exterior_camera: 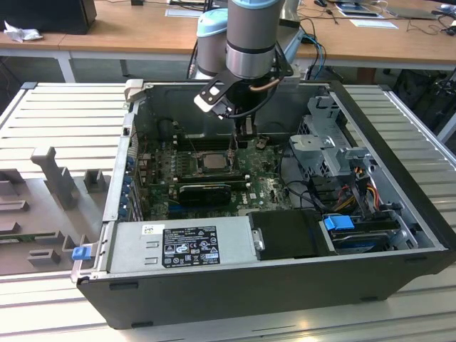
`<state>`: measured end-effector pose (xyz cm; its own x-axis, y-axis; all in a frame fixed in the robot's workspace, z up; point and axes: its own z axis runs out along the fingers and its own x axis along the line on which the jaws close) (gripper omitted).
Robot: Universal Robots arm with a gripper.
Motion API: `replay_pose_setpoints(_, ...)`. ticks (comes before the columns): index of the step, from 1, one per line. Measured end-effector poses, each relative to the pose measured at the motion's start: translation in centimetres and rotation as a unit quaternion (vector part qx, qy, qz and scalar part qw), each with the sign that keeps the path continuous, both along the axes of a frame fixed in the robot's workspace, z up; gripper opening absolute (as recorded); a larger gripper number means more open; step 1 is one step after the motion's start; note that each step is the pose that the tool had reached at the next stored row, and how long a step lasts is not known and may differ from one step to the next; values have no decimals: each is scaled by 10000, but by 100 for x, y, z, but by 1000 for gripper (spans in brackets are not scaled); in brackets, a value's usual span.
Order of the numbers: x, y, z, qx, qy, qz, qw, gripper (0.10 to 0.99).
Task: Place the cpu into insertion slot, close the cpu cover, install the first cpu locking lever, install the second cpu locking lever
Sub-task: 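Close the cpu cover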
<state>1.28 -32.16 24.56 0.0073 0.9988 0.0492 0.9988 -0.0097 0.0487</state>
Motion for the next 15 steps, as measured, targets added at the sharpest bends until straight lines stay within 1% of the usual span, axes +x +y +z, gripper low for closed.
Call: replay_pose_setpoints(15,-87,0,0,6,0,0,10000,106)
